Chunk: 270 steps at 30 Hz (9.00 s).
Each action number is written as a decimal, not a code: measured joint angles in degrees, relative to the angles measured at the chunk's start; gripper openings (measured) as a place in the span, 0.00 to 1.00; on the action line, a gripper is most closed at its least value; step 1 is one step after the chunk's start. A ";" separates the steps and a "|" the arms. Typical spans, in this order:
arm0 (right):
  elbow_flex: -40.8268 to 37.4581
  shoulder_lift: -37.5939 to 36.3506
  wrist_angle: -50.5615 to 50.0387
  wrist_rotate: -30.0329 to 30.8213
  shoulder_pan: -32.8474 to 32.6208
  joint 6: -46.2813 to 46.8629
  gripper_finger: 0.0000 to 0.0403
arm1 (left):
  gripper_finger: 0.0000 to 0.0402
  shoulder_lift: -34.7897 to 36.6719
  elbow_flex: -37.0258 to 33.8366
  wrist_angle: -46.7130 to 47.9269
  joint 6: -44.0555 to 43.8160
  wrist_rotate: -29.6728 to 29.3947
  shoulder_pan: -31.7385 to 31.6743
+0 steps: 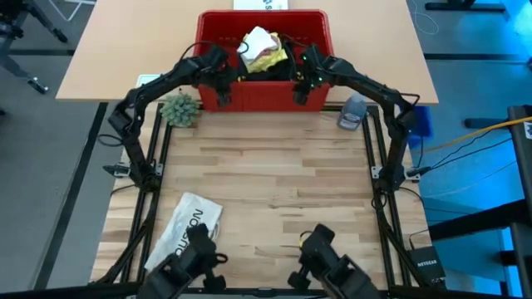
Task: Fold laundry
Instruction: Move the red bin to the lower middle of the table, then return to Home Position
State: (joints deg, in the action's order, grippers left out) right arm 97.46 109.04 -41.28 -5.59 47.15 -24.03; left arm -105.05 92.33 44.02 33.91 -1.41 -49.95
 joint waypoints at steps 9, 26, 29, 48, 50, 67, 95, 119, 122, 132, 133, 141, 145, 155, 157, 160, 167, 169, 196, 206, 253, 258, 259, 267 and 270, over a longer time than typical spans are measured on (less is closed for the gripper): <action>1.43 1.33 3.49 1.64 1.78 2.37 0.39 | 0.25 -3.05 3.73 -2.99 1.88 1.35 -2.77; 5.56 1.81 8.31 -4.45 2.37 18.20 0.71 | 0.56 -1.98 4.05 -9.47 -11.41 0.43 -2.12; 5.81 1.81 7.81 -4.56 2.39 17.34 0.70 | 0.56 -1.64 4.10 -9.32 -11.23 0.47 -2.12; 5.93 2.03 3.90 3.17 2.91 14.68 0.72 | 0.57 -2.54 4.05 -8.94 -12.42 2.31 -3.65; 5.93 2.03 3.94 4.11 3.11 14.53 0.72 | 0.57 -2.68 4.05 -9.18 -12.80 2.71 -4.13; 6.37 1.83 -1.86 -8.33 4.02 15.53 0.72 | 0.57 -2.88 4.31 -0.94 -12.03 13.05 -3.89; 21.04 -2.70 -12.53 -34.68 -0.09 17.91 0.72 | 0.57 19.75 3.99 8.92 -18.94 32.76 -0.92; 17.34 -35.12 -8.24 -26.22 -0.80 23.79 0.72 | 0.57 60.24 -33.68 -31.74 -50.69 37.70 -2.30; 10.71 -41.81 -6.35 -22.58 -0.78 24.98 0.72 | 0.57 63.15 -36.48 -33.32 -53.67 36.40 -2.30; -20.32 -68.63 6.81 -18.82 -0.63 35.61 0.72 | 0.57 69.38 -41.08 -34.42 -63.68 30.27 -2.30; -23.26 -71.32 7.70 -18.83 -0.63 37.24 0.72 | 0.57 70.22 -41.76 -34.45 -63.53 30.11 -2.27; -39.82 -90.57 9.60 -13.36 -0.63 50.64 0.72 | 0.57 80.13 -49.28 -34.50 -64.06 28.70 -2.19; -45.94 -100.06 9.38 -14.46 -0.63 48.33 0.72 | 0.57 86.09 -52.93 -34.61 -65.59 27.10 -2.19; -54.44 -108.07 0.81 -8.56 -0.63 47.84 0.72 | 0.57 100.63 -60.80 -31.96 -68.58 27.17 -2.00; -57.91 -108.82 2.66 -10.52 -0.64 47.76 0.72 | 0.57 103.98 -62.26 -29.94 -68.70 27.45 -1.94; -62.48 -108.75 11.35 -11.52 -0.64 47.76 0.72 | 0.57 104.59 -63.58 -28.97 -69.44 29.14 -1.78; -79.31 -108.81 35.98 -14.37 -0.69 51.91 0.72 | 0.57 104.69 -63.98 -23.91 -61.69 31.00 -1.64; -83.83 -108.81 38.14 -16.47 -0.69 52.50 0.72 | 0.57 104.71 -64.53 -24.22 -60.15 31.32 -1.58; -96.99 -108.54 45.01 -15.92 -0.67 50.62 0.72 | 0.57 104.67 -91.79 -54.55 -69.58 26.28 4.61; -97.03 -108.53 44.96 -15.45 -0.65 50.72 0.72 | 0.57 104.43 -91.79 -47.97 -69.33 26.00 4.61; -97.08 -108.51 44.98 -15.44 -0.65 50.71 0.72 | 0.57 104.43 -91.79 -47.88 -68.02 26.05 4.61; -97.08 -108.51 44.98 -15.44 -0.65 50.70 0.72 | 0.57 104.43 -91.79 -47.88 -68.02 26.05 4.61; -97.08 -108.51 44.98 -15.44 -0.65 50.70 0.72 | 0.57 104.43 -91.79 -47.88 -68.02 26.05 4.61; -97.08 -108.50 44.98 -15.44 -0.65 50.70 0.72 | 0.57 104.43 -91.79 -47.88 -68.02 26.05 4.61; -97.08 -108.49 44.98 -15.44 -0.65 50.70 0.72 | 0.57 104.43 -91.79 -47.87 -68.02 26.05 4.61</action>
State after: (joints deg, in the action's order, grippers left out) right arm 0.38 0.56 3.70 -21.04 46.50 26.68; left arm -0.62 0.54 -3.85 -34.11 24.64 -45.34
